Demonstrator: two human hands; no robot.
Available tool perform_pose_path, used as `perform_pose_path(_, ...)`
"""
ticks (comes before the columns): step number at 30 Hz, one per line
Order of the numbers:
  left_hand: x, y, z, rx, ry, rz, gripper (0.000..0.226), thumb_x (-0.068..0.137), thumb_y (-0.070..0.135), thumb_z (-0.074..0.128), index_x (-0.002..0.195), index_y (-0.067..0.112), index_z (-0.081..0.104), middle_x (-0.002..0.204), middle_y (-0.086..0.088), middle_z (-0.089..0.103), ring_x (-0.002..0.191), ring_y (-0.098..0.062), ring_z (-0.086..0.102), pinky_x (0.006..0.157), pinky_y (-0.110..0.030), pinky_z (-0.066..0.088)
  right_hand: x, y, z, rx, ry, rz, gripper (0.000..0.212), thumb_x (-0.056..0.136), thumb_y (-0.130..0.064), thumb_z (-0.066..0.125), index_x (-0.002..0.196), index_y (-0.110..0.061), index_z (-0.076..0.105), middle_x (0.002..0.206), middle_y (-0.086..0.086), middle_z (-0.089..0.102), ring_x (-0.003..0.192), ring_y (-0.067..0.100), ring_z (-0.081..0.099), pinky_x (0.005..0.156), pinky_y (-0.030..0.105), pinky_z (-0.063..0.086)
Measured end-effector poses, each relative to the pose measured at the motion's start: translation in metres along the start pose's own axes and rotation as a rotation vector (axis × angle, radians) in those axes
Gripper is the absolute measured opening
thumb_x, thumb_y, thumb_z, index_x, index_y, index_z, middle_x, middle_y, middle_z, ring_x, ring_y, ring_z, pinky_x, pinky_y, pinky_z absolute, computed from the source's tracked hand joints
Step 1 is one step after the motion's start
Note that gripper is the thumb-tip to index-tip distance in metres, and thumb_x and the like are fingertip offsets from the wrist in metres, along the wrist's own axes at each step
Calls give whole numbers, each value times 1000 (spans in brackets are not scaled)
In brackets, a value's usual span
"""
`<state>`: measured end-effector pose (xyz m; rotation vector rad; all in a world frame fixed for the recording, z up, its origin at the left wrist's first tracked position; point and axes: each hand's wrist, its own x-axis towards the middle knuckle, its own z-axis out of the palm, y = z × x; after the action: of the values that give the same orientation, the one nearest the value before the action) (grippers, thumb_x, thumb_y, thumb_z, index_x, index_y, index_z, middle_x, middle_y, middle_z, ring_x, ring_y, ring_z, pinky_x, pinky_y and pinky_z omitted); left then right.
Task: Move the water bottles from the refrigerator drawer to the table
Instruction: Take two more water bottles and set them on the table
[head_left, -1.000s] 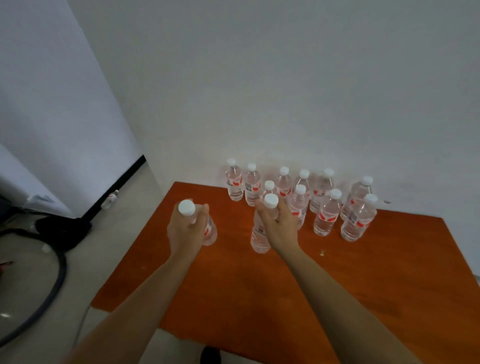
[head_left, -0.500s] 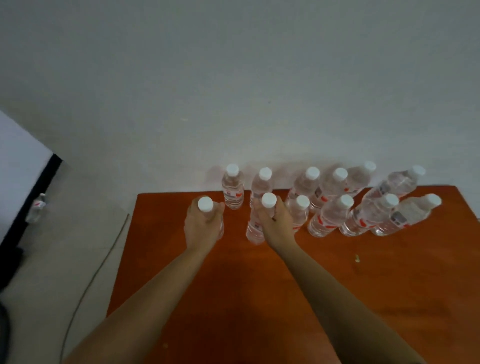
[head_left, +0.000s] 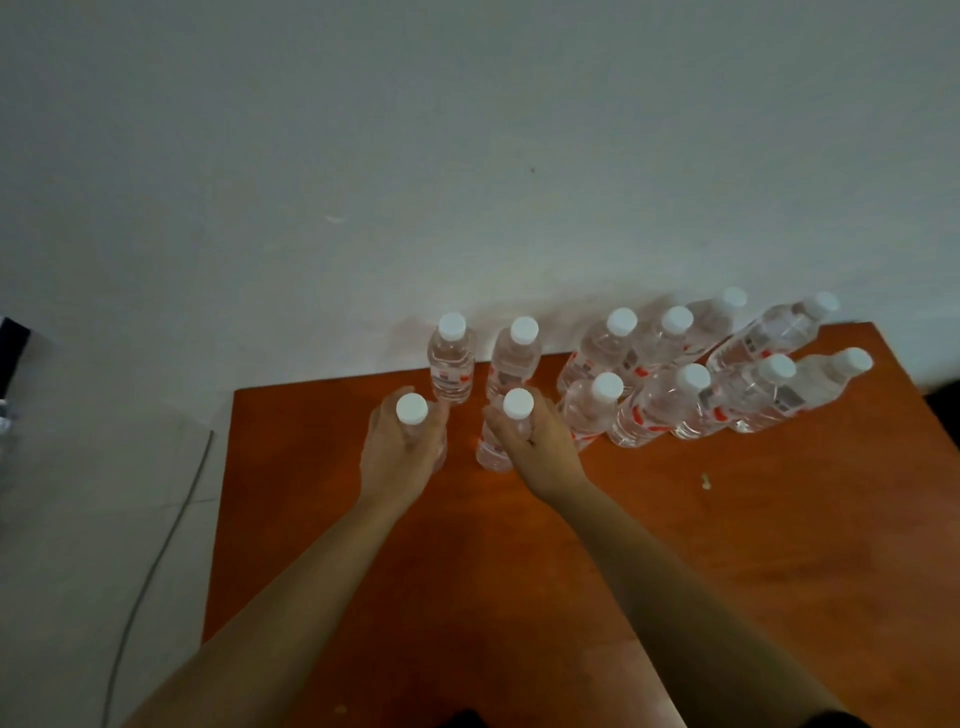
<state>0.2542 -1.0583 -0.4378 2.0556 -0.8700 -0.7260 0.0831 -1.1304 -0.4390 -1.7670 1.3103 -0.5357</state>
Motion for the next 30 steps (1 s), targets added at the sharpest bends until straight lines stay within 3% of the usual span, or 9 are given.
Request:
perform_pose_path(3, -12, 12, -9, -8, -10, 33, 82, 77, 80, 50, 142, 33, 37, 144, 6, 48, 128, -18, 50, 103, -51, 45, -15, -6, -16, -74, -16, -50, 68, 87, -71, 51, 140, -31, 39, 147, -5, 41, 128, 10, 44, 101, 34, 42)
perform_pose_path(5, -26, 28, -10, 26, 18, 90, 84, 81, 79, 49, 148, 30, 32, 151, 3, 41, 135, -21, 44, 108, -51, 40, -30, -6, -33, -74, -4, -73, 73, 87, -74, 49, 145, -32, 34, 153, -7, 34, 132, 11, 42, 104, 38, 42)
perform_pose_path(9, -64, 70, -1, 217, 150, 319, 81, 90, 68, 43, 151, 17, 28, 159, -9, 29, 146, -29, 26, 115, -52, 29, -78, 6, -84, -65, 105, -99, 69, 89, -75, 43, 145, -35, 34, 155, -9, 31, 136, 12, 39, 107, 39, 41)
perform_pose_path(13, -125, 114, 37, 278, 157, 591, 73, 95, 62, 33, 151, 15, 31, 161, -11, 24, 150, -28, 17, 119, -54, 20, -153, 39, -158, -148, 321, -101, 56, 97, -65, 39, 144, -34, 37, 152, -9, 33, 135, 10, 41, 106, 35, 43)
perform_pose_path(17, -226, 167, 103, 327, 63, 837, 70, 98, 59, 25, 153, 16, 27, 163, -9, 17, 152, -24, 7, 121, -53, 12, -268, 94, -244, -427, 600, -43, 58, 100, -59, 38, 151, -34, 26, 161, -1, 20, 148, 19, 22, 118, 43, 28)
perform_pose_path(21, -356, 213, 194, 370, -70, 1045, 71, 98, 61, 19, 157, 20, 20, 165, -6, 8, 152, -21, -3, 121, -55, 9, -410, 165, -336, -649, 821, 94, 71, 98, -65, 29, 157, -27, 17, 166, 9, 4, 153, 26, 0, 123, 50, 11)
perform_pose_path(25, -490, 251, 280, 481, -255, 1244, 73, 97, 66, 13, 158, 26, 5, 166, -6, -7, 152, -21, -12, 121, -55, 3, -547, 231, -415, -729, 1010, 377, 79, 96, -69, 26, 159, -25, 11, 166, 10, -11, 152, 28, -12, 123, 54, 6)
perform_pose_path(30, -624, 298, 364, 538, -403, 1478, 73, 97, 65, 23, 157, 29, 2, 164, -10, -12, 151, -27, -16, 120, -56, 1, -682, 286, -485, -728, 1198, 546, 85, 91, -66, 40, 159, -22, 13, 165, 17, -5, 152, 34, -6, 120, 58, 11)
